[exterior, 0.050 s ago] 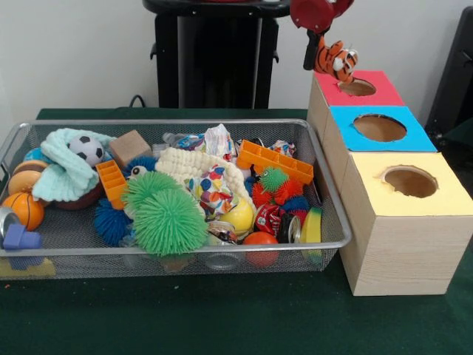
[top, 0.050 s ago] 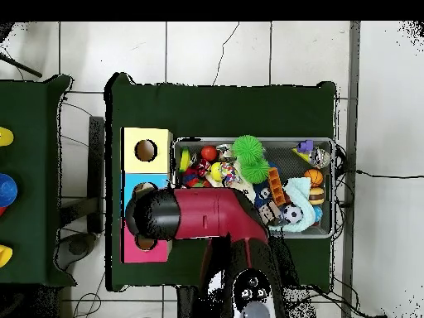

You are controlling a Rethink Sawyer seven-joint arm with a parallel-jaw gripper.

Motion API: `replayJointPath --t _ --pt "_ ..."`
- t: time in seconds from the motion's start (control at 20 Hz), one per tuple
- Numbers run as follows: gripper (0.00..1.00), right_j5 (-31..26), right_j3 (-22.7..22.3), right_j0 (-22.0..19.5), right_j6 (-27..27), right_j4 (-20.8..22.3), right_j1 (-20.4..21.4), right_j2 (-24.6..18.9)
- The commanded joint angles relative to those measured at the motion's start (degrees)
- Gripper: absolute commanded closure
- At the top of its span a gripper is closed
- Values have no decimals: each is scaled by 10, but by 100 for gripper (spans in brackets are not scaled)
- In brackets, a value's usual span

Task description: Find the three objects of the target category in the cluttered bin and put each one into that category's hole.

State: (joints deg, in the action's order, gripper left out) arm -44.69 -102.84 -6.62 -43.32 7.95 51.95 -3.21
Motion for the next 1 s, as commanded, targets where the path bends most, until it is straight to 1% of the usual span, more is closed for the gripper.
replayJointPath --t 0.05,0.3,0.5,1.0 --pt "100 24 -32 24 -187 5 -22 23" --pt "100 39 -15 43 -201 1 -48 38" --pt "100 69 -24 46 -199 -3 -58 44" --pt "100 109 -31 73 -203 -3 -83 71"
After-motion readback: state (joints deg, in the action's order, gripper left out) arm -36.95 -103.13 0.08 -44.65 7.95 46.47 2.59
